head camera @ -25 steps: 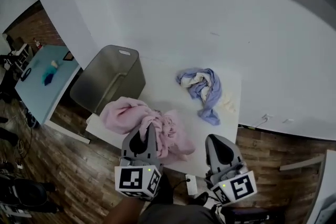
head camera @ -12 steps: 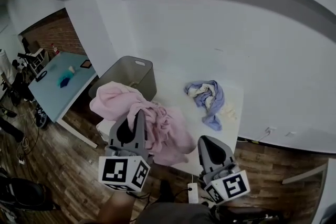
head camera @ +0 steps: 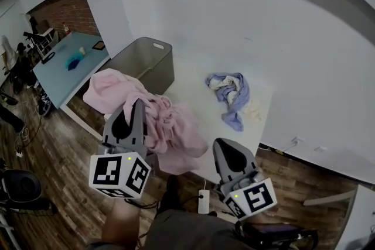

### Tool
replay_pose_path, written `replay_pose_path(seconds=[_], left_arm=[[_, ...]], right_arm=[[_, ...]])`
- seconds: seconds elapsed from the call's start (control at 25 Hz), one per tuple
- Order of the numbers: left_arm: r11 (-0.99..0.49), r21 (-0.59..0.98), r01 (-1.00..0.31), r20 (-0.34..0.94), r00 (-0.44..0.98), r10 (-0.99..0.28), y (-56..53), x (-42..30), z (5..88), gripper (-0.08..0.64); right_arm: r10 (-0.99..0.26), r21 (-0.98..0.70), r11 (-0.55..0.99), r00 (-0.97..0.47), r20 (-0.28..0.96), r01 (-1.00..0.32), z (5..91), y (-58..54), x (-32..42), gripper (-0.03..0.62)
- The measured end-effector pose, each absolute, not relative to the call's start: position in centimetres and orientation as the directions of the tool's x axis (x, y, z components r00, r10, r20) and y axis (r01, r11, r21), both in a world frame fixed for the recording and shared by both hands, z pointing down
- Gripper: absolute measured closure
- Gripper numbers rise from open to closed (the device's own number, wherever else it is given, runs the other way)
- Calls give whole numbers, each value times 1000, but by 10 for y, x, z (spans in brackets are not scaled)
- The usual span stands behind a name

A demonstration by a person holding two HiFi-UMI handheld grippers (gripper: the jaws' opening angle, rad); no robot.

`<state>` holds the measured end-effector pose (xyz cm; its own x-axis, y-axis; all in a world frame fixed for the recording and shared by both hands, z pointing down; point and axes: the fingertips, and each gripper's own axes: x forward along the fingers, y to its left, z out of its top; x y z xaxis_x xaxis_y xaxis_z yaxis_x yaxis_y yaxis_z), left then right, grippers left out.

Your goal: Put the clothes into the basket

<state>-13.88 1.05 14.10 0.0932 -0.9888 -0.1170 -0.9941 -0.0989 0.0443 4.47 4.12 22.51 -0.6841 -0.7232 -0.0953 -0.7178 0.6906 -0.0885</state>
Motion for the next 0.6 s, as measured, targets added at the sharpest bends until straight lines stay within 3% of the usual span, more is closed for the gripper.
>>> replay_pose_path(seconds=[0.6], left_arm=[[-103,17,-995,-255,95,-962,-83,-264,67,531]], right_arm=[[-749,-100,662,-652,-120,-742,219,-78,-51,586]])
